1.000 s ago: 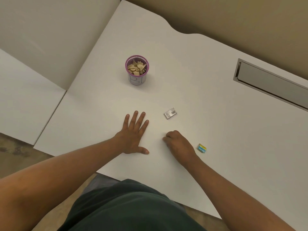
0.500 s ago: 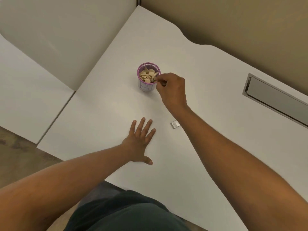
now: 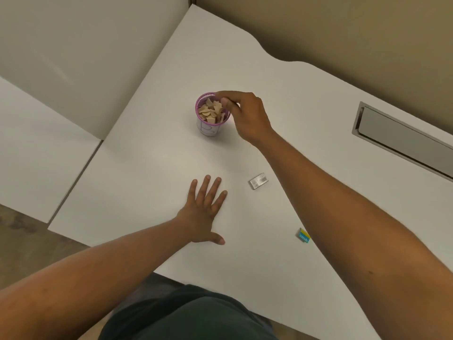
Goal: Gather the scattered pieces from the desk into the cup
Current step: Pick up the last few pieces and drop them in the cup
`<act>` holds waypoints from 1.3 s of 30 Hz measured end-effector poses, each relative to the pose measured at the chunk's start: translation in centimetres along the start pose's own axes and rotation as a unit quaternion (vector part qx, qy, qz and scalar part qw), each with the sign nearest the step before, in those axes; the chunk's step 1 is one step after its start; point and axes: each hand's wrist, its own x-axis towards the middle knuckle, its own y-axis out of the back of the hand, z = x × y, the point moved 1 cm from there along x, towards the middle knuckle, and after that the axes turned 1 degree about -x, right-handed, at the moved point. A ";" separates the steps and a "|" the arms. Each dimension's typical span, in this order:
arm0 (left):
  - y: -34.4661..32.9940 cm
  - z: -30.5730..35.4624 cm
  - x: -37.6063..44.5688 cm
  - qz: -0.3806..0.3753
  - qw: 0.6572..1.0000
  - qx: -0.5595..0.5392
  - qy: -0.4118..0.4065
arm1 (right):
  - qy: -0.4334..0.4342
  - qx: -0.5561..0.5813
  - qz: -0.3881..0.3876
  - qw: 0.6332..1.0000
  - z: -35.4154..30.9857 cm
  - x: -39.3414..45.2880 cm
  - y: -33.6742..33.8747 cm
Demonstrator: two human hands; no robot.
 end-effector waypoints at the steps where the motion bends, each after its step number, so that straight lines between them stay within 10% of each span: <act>1: 0.0 0.0 0.0 -0.002 1.000 0.001 0.000 | -0.020 0.045 0.033 0.998 0.2 -1.0 1.0; 6: 0.4 0.1 -0.1 -0.007 1.000 0.011 0.007 | -0.146 0.081 0.147 0.975 4.9 -10.8 6.5; 14: 6.6 4.0 1.7 0.150 0.980 -0.133 0.011 | -0.354 -0.016 0.072 0.932 14.7 -29.6 8.3; 30: 9.7 4.4 7.3 0.156 0.967 -0.203 -0.011 | -0.237 -0.156 -0.009 0.959 14.9 -31.2 0.9; 39: 17.1 -6.5 3.1 0.463 0.831 -0.294 0.090 | -0.197 0.019 0.050 0.979 10.1 -26.5 -2.2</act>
